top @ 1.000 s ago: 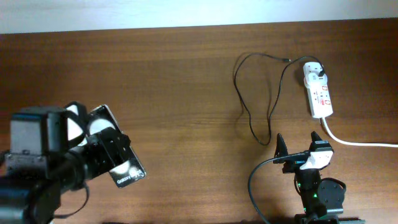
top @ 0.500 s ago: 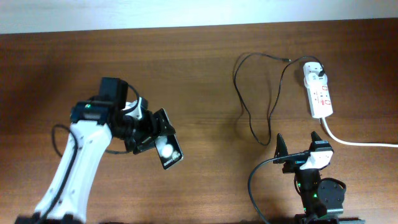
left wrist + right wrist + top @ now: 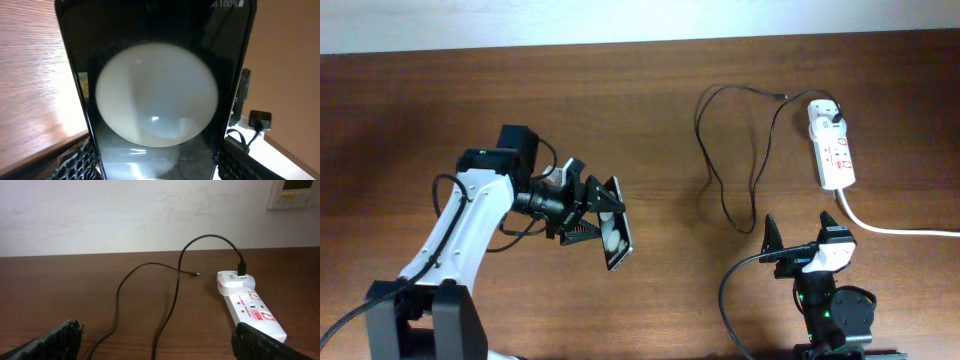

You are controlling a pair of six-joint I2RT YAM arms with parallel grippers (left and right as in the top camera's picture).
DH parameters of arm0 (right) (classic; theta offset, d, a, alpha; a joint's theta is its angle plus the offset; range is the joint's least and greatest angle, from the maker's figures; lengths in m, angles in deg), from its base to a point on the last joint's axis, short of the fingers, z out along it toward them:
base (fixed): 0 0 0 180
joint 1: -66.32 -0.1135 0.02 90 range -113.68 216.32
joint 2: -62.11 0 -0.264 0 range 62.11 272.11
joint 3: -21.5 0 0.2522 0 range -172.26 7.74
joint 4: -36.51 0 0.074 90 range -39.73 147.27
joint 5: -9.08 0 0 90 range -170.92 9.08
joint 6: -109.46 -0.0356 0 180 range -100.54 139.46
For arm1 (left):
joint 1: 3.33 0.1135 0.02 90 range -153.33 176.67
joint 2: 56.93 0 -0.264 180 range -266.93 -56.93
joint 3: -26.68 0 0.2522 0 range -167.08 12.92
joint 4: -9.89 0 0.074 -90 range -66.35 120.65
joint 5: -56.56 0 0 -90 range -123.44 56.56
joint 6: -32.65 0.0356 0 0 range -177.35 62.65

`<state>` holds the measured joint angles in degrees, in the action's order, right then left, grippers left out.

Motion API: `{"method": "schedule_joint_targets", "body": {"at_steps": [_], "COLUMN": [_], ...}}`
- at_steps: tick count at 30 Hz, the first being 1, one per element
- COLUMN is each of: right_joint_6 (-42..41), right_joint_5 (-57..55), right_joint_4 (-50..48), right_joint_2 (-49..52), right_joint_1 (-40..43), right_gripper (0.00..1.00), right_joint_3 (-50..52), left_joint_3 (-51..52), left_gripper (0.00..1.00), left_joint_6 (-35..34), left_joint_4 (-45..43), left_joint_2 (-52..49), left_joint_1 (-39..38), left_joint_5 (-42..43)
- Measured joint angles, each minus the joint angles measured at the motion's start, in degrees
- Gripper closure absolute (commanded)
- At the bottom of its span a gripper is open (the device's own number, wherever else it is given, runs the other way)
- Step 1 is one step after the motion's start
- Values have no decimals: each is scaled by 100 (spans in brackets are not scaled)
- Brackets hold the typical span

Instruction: Plug charger to phone and switch on socket

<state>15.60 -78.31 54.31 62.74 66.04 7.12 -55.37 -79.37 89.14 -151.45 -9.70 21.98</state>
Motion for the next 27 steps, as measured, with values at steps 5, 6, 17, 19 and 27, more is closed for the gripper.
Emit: {"method": "schedule_joint_targets", "body": {"at_steps": [5,6,17,19,27], "right_joint_6": [0,2,-2,0,-4000], "right_joint_5": [2,2,-2,-4,2754], "right_joint_4": [0,0,0,0,-160], "right_joint_2": [0,0,0,0,0], "right_joint_1": [0,0,0,0,-7], "right_gripper": [1,2,2,1,1], "right_joint_3": [0,0,0,0,0], "left_joint_3": [2,0,0,0,0], "left_gripper": [46,46,46,46,46], "left_joint_6": [0,0,-2,0,0], "left_joint_4": [0,-2,0,0,-9], "left_joint_2": [0,0,0,0,0], "left_joint_1": [0,0,0,0,0], "left_joint_5": [341,367,378,378,378]}}
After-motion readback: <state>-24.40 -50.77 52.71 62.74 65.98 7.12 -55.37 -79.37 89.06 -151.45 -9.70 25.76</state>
